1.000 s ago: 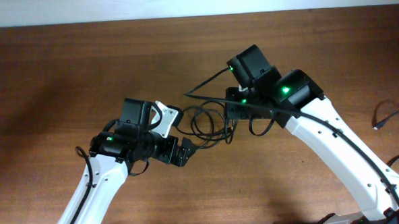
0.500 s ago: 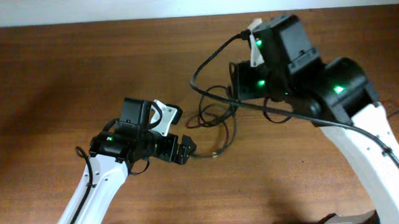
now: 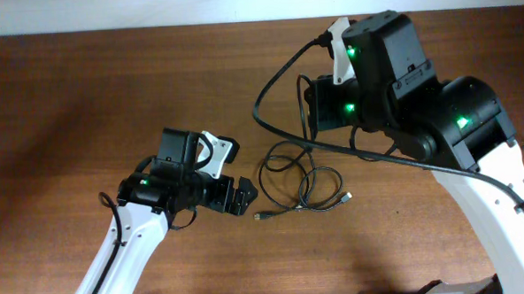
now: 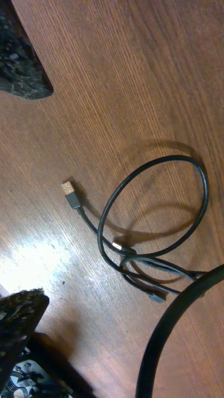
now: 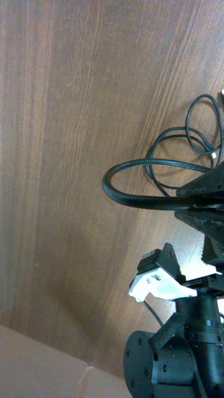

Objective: Untangle cables
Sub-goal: 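Pull the cable up and rightward out of the bundle with the right gripper, then carry the cable to the right table edge and release it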

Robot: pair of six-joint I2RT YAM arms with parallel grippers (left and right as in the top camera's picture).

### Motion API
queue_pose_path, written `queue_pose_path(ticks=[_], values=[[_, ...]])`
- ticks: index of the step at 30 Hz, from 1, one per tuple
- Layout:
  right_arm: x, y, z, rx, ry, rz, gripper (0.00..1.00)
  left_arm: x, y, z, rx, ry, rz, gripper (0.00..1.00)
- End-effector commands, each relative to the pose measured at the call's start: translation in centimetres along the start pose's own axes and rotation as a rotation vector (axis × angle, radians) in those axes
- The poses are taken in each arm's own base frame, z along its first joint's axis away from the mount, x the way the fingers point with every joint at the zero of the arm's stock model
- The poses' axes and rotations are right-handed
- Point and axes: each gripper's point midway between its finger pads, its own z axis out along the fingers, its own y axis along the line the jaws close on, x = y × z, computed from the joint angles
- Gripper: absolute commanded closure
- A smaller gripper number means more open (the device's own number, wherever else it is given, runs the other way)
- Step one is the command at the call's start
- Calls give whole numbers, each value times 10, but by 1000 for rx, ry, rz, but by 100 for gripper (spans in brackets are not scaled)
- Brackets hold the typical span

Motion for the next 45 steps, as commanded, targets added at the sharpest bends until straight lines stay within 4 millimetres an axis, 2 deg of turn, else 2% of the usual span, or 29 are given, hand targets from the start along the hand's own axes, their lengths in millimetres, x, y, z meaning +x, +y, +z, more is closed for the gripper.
queue_pose_path(ticks=[1,7,13,15,17,21,25,31,33,34,39,42,45], values=[[-17,4,-20,-7,-82,-18,96,-8,-6,-6,17,-31,10,1],[-34,8,-33,-15,-156,-43,96,-9,-6,-6,18,-33,11,1],[-81,-20,-79,188,-400,-12,96,-9,-6,-6,18,-33,10,1],[-95,-34,-100,279,-486,11,96,-9,-6,-6,18,-33,11,1],[-104,-45,-116,356,-533,-35,96,-9,-6,-6,17,-33,11,1],[-109,-67,-125,452,-524,-129,96,-9,-6,-6,17,-34,11,1],[-97,-101,-114,546,-415,-119,96,-13,-6,-7,17,-50,18,1],[-78,-145,-73,649,-214,-91,96,-14,-6,-7,18,-52,20,1],[-76,-154,-62,665,-175,-86,96,-14,-6,-7,18,-52,19,1],[-74,-160,-50,674,-137,-84,96,-13,-6,-7,18,-49,18,1],[-62,-172,-18,700,-22,-94,96,-12,-6,-6,18,-46,17,1],[-58,-186,-9,754,19,-94,96,-12,-6,-6,18,-46,17,1],[-57,-208,-15,840,31,-58,96,-12,-6,-7,18,-46,17,1]])
